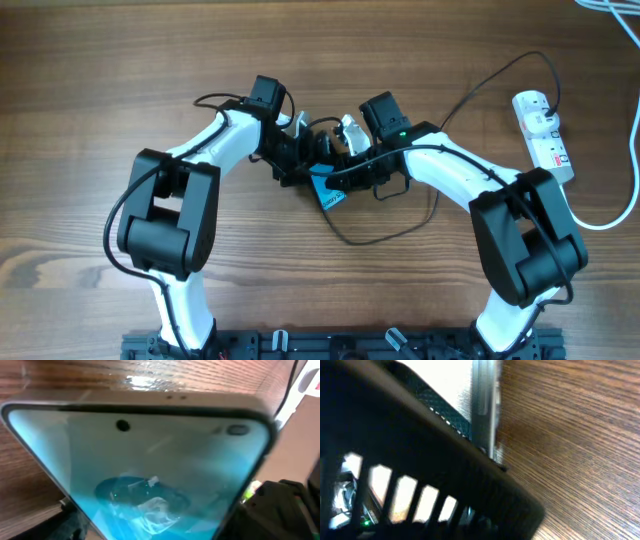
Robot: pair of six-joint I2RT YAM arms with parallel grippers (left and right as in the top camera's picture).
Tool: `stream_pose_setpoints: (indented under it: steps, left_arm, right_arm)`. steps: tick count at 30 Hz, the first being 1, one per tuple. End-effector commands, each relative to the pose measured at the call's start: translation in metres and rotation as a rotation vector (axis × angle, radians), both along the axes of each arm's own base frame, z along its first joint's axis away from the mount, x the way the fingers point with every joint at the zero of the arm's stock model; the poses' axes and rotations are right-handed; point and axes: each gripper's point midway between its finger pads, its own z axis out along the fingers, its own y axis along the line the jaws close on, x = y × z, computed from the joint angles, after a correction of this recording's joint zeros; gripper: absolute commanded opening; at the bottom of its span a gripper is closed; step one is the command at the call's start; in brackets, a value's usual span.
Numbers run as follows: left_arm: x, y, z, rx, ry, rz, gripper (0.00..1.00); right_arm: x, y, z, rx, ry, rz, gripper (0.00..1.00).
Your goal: Plug charger to phone and switch on socket
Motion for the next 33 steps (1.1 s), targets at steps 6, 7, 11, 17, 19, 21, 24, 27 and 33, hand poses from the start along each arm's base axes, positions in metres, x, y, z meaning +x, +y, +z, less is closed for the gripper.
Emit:
stream_pose_setpoints:
  steps: [6,7,11,17,19,21,24,27,33]
  left_arm:
    - [-0.011,-0.013,-0.001,-0.035,0.004,-0.055,1.00]
    - [-0.009,-0.011,-0.001,-0.034,0.000,-0.049,1.00]
    - [0.007,0.007,0.003,-0.027,-0.019,0.018,1.00]
    - [0.028,0.042,-0.002,0.072,0.026,0.199,1.00]
    - [0.026,0.048,-0.009,0.126,0.033,0.208,1.00]
    - [0.024,0.054,-0.014,0.183,0.033,0.212,1.00]
    - [0.022,0.059,-0.018,0.222,0.035,0.215,1.00]
    - [0.023,0.062,-0.020,0.243,0.031,0.219,1.00]
    - [0.027,0.079,-0.029,0.349,0.011,0.258,1.00]
  right_arm:
    - [0.013,-0.013,-0.010,-0.118,-0.083,0.003,0.04]
    - [0.013,-0.022,-0.011,-0.174,-0.100,0.005,0.05]
    - [0.016,-0.053,0.020,-0.341,-0.167,-0.013,0.04]
    - [0.011,-0.092,0.040,-0.519,-0.208,-0.094,0.04]
    - [0.009,-0.099,0.034,-0.553,-0.206,-0.101,0.04]
    - [0.007,-0.105,0.028,-0.585,-0.202,-0.104,0.04]
    - [0.001,-0.110,0.020,-0.608,-0.179,-0.108,0.04]
    - [-0.006,-0.114,0.013,-0.624,-0.150,-0.105,0.04]
    - [-0.016,-0.119,-0.004,-0.633,-0.134,-0.098,0.04]
